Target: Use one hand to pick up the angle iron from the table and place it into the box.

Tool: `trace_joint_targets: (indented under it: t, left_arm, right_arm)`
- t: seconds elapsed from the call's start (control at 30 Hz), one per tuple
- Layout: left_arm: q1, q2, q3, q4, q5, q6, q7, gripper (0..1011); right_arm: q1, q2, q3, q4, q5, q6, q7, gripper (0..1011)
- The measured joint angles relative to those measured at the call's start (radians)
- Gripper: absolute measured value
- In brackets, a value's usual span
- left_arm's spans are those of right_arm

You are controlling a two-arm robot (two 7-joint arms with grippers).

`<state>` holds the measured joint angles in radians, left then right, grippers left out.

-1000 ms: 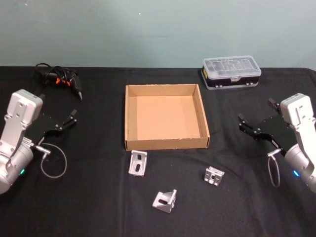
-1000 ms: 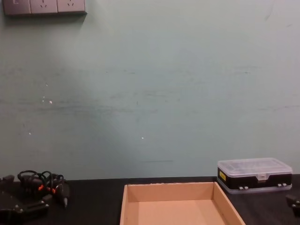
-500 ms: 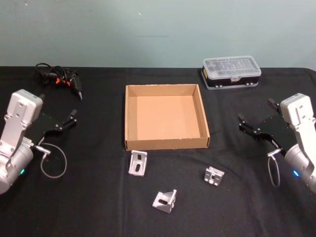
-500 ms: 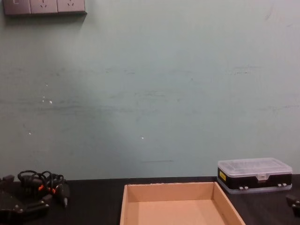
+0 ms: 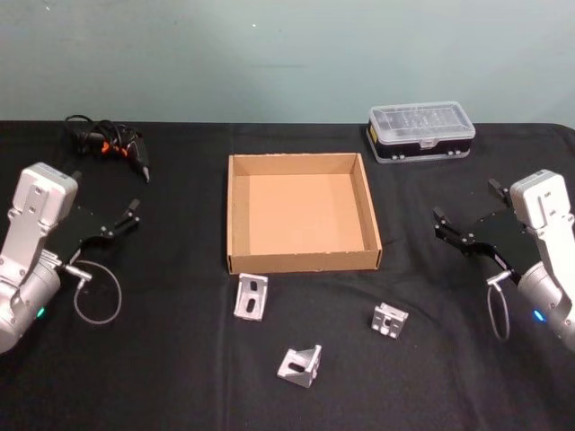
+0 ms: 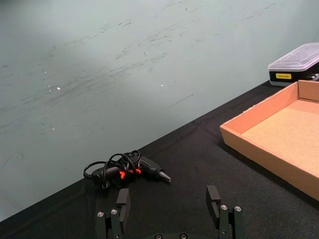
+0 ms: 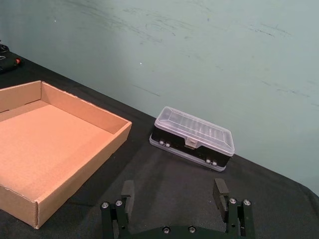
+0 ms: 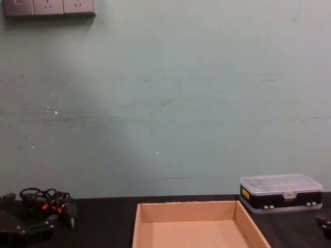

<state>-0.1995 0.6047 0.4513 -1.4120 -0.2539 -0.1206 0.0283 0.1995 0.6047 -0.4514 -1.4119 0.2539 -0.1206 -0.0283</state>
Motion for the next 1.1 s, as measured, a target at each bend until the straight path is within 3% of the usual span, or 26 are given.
trace_joint_targets:
  t: [1.1]
  left_arm:
    - [0.000, 0.000, 0.000, 0.000, 0.000, 0.000, 0.000, 1000]
  right_arm:
    - [0.000, 0.000, 0.000, 0.000, 0.000, 0.000, 0.000, 1003]
